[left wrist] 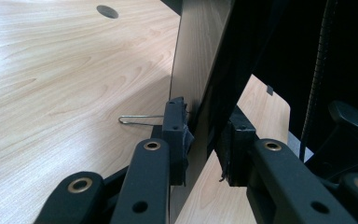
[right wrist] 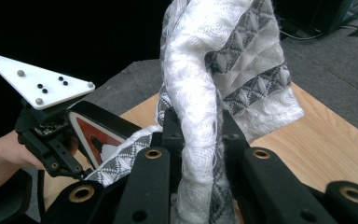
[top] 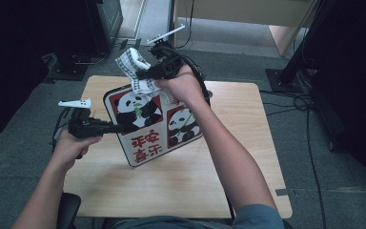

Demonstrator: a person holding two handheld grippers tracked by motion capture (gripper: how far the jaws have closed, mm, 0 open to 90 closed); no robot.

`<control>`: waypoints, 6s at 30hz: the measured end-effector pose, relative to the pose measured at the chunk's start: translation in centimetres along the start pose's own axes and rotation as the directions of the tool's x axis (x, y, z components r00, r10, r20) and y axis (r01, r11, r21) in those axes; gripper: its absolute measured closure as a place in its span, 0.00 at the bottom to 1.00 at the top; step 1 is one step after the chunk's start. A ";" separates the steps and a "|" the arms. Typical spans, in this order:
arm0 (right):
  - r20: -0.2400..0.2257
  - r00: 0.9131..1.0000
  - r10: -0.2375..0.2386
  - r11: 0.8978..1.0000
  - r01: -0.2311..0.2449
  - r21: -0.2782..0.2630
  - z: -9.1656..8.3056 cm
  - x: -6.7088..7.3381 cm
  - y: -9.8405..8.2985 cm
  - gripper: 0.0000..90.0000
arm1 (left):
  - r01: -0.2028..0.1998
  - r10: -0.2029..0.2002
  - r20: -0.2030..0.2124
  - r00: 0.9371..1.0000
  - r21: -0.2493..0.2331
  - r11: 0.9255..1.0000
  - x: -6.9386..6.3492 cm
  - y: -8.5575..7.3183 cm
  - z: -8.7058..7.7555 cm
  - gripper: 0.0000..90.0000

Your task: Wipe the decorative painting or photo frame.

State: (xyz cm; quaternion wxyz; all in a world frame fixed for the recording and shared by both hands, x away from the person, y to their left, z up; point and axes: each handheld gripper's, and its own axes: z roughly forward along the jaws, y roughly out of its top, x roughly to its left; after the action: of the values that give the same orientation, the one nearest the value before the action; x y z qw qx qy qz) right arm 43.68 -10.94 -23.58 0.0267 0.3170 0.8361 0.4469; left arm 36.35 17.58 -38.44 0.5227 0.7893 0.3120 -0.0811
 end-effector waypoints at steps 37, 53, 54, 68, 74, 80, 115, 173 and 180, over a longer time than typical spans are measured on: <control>0.055 0.996 0.075 0.997 -0.074 -0.017 -2.6 -3.6 -0.9 0.88 | 0.005 -0.005 0.004 1.000 -0.001 1.000 0.1 0.0 0.0 0.84; 0.117 0.990 0.073 0.997 -0.071 -0.025 -3.6 -4.6 -1.4 0.89 | 0.010 -0.010 0.009 1.000 0.003 1.000 0.2 0.0 0.0 0.83; 0.114 0.990 0.078 0.997 -0.075 -0.027 -3.7 -4.7 -1.4 0.89 | 0.010 -0.010 0.008 1.000 0.003 1.000 0.2 0.0 0.0 0.83; 0.129 0.989 0.072 0.997 -0.068 -0.034 -4.8 -5.9 -1.8 0.89 | 0.017 -0.017 0.008 1.000 0.004 1.000 0.2 0.0 0.0 0.83; 0.147 0.985 0.089 0.996 -0.084 -0.039 -5.3 -6.5 -2.0 0.89 | 0.015 -0.015 0.009 1.000 0.006 1.000 0.3 0.0 -0.1 0.83; 0.149 0.983 0.111 0.993 -0.105 -0.052 -5.9 -7.4 -2.4 0.89 | 0.015 -0.015 0.007 1.000 0.007 1.000 0.2 0.0 0.0 0.83; 0.304 0.942 0.145 0.989 -0.135 -0.051 -9.6 -9.9 -3.6 0.90 | 0.029 -0.030 0.008 1.000 0.011 1.000 0.4 -0.1 -0.1 0.83; 0.221 0.942 0.254 0.965 -0.263 0.013 -9.0 -12.7 -11.1 0.91 | 0.032 -0.032 -0.023 0.999 -0.002 0.999 0.4 -0.1 0.0 0.84; 0.217 0.942 0.256 0.964 -0.266 0.017 -8.7 -12.8 -11.8 0.91 | 0.030 -0.030 -0.021 0.999 -0.003 1.000 0.4 -0.1 0.0 0.84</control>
State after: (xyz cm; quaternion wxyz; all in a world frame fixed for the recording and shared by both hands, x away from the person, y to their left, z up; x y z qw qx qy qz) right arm 45.02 -29.10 -30.40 0.0492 0.4716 0.7890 0.3908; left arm 36.56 17.79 -38.69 0.5191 0.7846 0.3293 -0.0801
